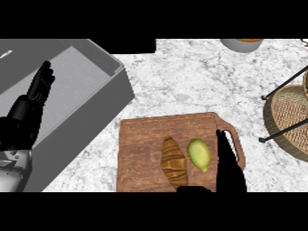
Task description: Pick the lemon from the cutting board and place it in the tiered basket
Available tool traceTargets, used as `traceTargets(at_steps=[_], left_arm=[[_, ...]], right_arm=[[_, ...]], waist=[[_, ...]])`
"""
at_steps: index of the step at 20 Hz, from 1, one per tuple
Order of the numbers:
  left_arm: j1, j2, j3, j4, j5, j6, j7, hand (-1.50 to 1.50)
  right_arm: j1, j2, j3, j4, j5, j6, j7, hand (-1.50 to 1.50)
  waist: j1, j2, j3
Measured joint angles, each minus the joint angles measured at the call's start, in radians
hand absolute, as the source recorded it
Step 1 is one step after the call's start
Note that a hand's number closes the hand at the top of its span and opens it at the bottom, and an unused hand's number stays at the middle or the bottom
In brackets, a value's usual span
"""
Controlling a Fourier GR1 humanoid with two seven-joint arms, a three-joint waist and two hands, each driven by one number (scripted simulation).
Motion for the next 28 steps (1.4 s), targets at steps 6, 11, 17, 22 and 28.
traceTargets(at_steps=[6, 11, 17, 22, 28], left_arm=[[-0.004, -0.004, 0.004, 0.005, 0.003, -0.015, -0.004, 0.00], [-0.005, -0.007, 0.004, 0.005, -0.007, -0.015, 0.001, 0.00], [-0.004, -0.010, 0.012, 0.009, -0.009, -0.017, 0.000, 0.00], [0.004, -0.011, 0.018, 0.006, -0.012, -0.020, -0.007, 0.00], [-0.012, -0.015, 0.008, -0.002, -0.018, -0.028, 0.006, 0.00]], right_arm=[[-0.093, 0.004, -0.028, 0.066, -0.058, 0.012, 0.006, -1.50], [-0.138, -0.011, -0.008, 0.133, -0.098, 0.053, -0.026, 1.50], [-0.197, -0.032, 0.004, 0.184, -0.042, 0.075, -0.044, 1.50], [-0.180, -0.007, 0.031, 0.165, -0.066, 0.025, -0.046, 1.50], [-0.315, 0.004, 0.079, 0.262, -0.011, 0.147, 0.157, 1.50]], waist=[[0.003, 0.000, 0.000], [0.006, 0.000, -0.001], [0.001, -0.003, -0.001], [-0.004, -0.003, 0.002], [0.018, 0.005, -0.004]])
